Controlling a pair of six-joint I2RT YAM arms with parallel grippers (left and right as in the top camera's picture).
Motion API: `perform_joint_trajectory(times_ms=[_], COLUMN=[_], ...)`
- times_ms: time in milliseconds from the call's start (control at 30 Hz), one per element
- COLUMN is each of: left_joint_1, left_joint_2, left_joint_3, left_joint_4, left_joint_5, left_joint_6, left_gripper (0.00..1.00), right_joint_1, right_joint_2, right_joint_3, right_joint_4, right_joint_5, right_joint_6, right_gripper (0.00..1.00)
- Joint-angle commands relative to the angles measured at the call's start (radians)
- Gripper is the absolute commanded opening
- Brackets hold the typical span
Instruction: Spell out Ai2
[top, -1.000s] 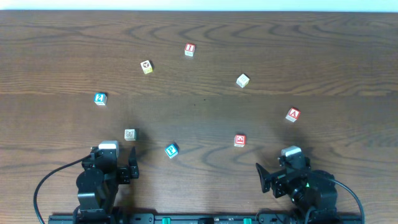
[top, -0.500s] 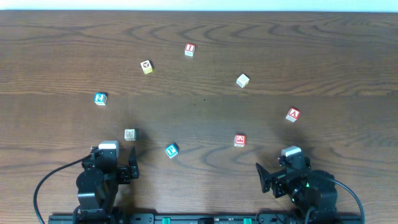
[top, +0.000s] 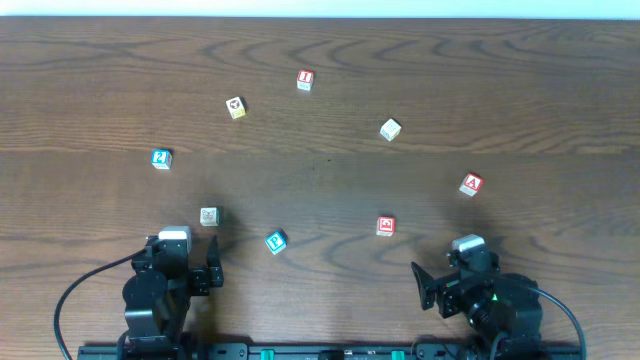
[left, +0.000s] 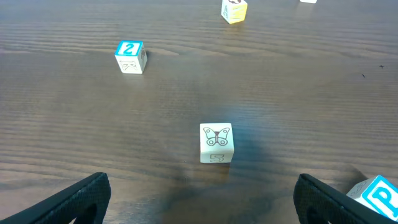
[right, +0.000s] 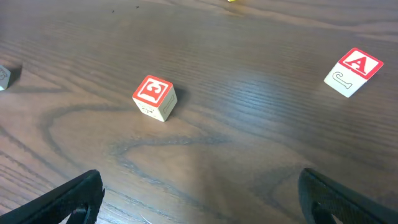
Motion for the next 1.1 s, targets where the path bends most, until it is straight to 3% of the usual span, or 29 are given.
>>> perform_joint_trajectory(times_ms=[0, 367, 500, 533, 600, 700, 867, 1067], left_joint_1=[0.006, 0.006, 0.006, 0.006, 0.006, 0.006, 0.006, 0.006], left_joint_2=[-0.007, -0.007, -0.007, -0.007, -0.007, -0.007, -0.007, -0.007], left_joint_3=[-0.006, -0.006, -0.006, -0.006, -0.006, -0.006, -0.006, -0.006], left_joint_4=[-0.002, -0.002, -0.002, -0.002, -0.002, -0.002, -0.002, -0.002], left_joint_5=[0.007, 0.007, 0.007, 0.007, 0.007, 0.007, 0.007, 0.007], left_joint_6=[-0.007, -0.007, -0.007, -0.007, -0.007, -0.007, -0.007, -0.007], left_gripper=[0.95, 0.95, 0.95, 0.95, 0.95, 0.95, 0.95, 0.95], right_joint_1=[-0.010, -0.010, -0.010, -0.010, -0.010, -0.010, -0.010, -0.010], right_joint_2=[-0.011, -0.011, -0.011, -0.011, -0.011, -0.011, -0.011, -0.011], right_joint_3=[-0.012, -0.012, -0.012, -0.012, -0.012, -0.012, -0.012, -0.012], right_joint_4=[0.000, 0.001, 0.130, 0.210, 0.343, 0.340, 0.334, 0.328], right_joint_5=[-0.011, 0.000, -0.026, -0.061, -0.214, -0.257, -0.301, -0.399], right_joint_6=[0.013, 0.010, 0.031, 0.087, 0.464, 0.744, 0.850, 0.867], right_gripper=[0.99, 0.99, 0.99, 0.99, 0.99, 0.99, 0.99, 0.99])
